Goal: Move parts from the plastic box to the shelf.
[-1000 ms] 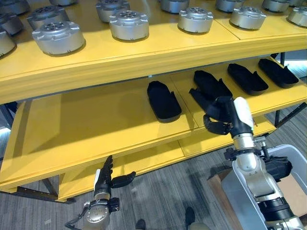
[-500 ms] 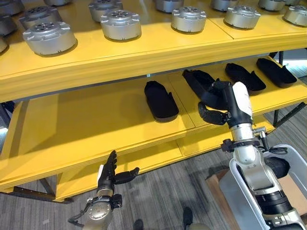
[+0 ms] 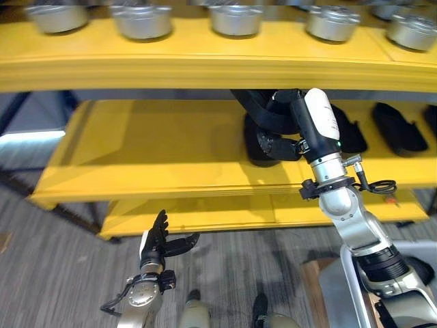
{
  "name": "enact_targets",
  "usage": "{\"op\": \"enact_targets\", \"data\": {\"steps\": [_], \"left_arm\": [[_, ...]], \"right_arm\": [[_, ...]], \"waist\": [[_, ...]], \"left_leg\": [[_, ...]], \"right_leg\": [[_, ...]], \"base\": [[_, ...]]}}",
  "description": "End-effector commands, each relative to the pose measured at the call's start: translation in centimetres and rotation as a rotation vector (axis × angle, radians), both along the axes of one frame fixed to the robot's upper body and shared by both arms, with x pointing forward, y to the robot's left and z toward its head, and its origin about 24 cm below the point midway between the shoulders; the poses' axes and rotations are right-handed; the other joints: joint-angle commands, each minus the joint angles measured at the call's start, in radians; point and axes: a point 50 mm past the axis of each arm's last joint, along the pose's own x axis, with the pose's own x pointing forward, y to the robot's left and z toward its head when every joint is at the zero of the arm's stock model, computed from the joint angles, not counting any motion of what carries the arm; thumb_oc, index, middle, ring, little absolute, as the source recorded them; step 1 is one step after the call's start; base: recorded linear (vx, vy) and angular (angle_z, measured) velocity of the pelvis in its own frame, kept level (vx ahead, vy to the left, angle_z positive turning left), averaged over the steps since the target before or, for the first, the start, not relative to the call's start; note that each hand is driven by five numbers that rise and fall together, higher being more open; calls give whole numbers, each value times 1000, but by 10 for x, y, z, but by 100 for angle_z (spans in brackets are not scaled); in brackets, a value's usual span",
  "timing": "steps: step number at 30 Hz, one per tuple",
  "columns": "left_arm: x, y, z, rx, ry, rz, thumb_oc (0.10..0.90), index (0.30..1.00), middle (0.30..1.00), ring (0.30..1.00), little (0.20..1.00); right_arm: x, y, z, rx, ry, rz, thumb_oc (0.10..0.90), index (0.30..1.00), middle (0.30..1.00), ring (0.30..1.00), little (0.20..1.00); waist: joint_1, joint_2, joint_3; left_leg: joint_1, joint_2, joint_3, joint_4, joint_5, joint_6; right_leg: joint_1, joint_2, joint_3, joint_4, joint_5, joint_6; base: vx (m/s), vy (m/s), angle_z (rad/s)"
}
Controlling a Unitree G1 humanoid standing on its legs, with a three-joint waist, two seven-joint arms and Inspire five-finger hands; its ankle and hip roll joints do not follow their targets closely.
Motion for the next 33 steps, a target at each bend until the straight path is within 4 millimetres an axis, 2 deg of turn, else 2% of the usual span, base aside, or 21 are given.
{"op": "enact_targets", "data": {"steps": [1, 2, 3, 4, 6, 7, 9, 12, 13, 18, 24, 28, 33], "left_arm": [[13, 5, 40, 50, -206, -37, 900, 1000, 1000, 1000, 1000], [16, 4, 41, 59, -214, -49, 900, 1000, 1000, 1000, 1000], [16, 3, 41, 70, -209, -60, 900, 1000, 1000, 1000, 1000], [16, 3, 41, 69, -209, -61, 900, 1000, 1000, 1000, 1000], [21, 1, 46, 89, -224, -94, 900, 1000, 1000, 1000, 1000], [21, 1, 46, 89, -225, -95, 900, 1000, 1000, 1000, 1000], [22, 3, 49, 120, -230, -115, 900, 1000, 1000, 1000, 1000], [24, 4, 50, 133, -232, -129, 900, 1000, 1000, 1000, 1000], [26, 3, 51, 142, -234, -144, 900, 1000, 1000, 1000, 1000], [30, 1, 58, 152, -262, -175, 900, 1000, 1000, 1000, 1000], [31, 0, 60, 146, -270, -193, 900, 1000, 1000, 1000, 1000], [32, 1, 62, 141, -276, -206, 900, 1000, 1000, 1000, 1000], [32, 3, 62, 129, -276, -205, 900, 1000, 1000, 1000, 1000]], "right_arm": [[-14, 10, 75, 83, -356, 78, 400, 300, 300, 300, 300], [-13, 8, 78, 76, -364, 68, 400, 300, 300, 300, 300], [-12, 7, 78, 60, -367, 53, 400, 300, 300, 300, 300], [-12, 7, 78, 60, -368, 52, 400, 300, 300, 300, 300], [-10, 2, 76, 58, -360, 20, 400, 300, 300, 300, 300], [-10, 2, 76, 59, -361, 18, 400, 300, 300, 300, 300], [-7, 2, 74, 41, -348, -1, 400, 300, 300, 300, 300], [-5, 0, 73, 39, -335, -10, 400, 300, 300, 300, 300], [-2, 1, 74, 27, -332, -21, 400, 300, 300, 300, 300], [6, 7, 87, -3, -347, -30, 400, 300, 300, 300, 300], [25, 11, 99, -11, -309, -55, 400, 300, 300, 300, 300], [37, 12, 115, -23, -297, -79, 400, 300, 300, 300, 300], [56, 13, 125, -12, -234, -111, 400, 300, 300, 300, 300]], "waist": [[-21, 8, -50], [-27, 20, -48], [-31, 37, -57], [-27, 37, -59], [-22, 46, -59], [-23, 44, -59], [-11, 31, -46], [-1, 19, -37], [8, 10, -34], [25, -11, -39], [44, -26, -32], [62, -33, -18], [77, -30, 1]], "left_leg": [[96, 130, 54, -193, 146, -21], [92, 146, 94, -216, 167, -26], [122, 153, 107, -250, 145, -26], [124, 152, 111, -253, 146, -25], [114, 132, 123, -231, 114, -26], [109, 130, 120, -222, 109, -24], [91, 81, 99, -147, 43, -4], [75, 53, 98, -96, 5, 2], [58, 28, 98, -56, -26, 5], [19, -5, 104, 23, -82, 21], [-31, -20, 98, 96, -117, 26], [-65, -21, 88, 115, -118, 25], [-104, -25, 76, 122, -111, 26]], "right_leg": [[0, -59, 68, 126, -139, 100], [-6, -67, 58, 152, -147, 105], [-24, -74, 60, 194, -157, 118], [-30, -76, 64, 202, -160, 119], [-28, -115, 64, 214, -157, 131], [-28, -118, 62, 215, -157, 132], [4, -159, 80, 189, -137, 149], [35, -186, 77, 161, -124, 164], [56, -210, 76, 130, -105, 178], [73, -249, 82, 89, -77, 197], [72, -267, 70, 83, -58, 205], [61, -266, 64, 78, -50, 205], [37, -265, 54, 76, -37, 204]], "base": [[66, 129, 65], [91, 202, 42], [70, 164, 30], [107, 250, 15], [88, 201, 1], [102, 199, -3], [122, 241, 10], [74, 168, 16], [90, 170, 20], [72, 143, 8], [33, 49, -3], [-2, 6, 2], [-24, 4, 2]]}}
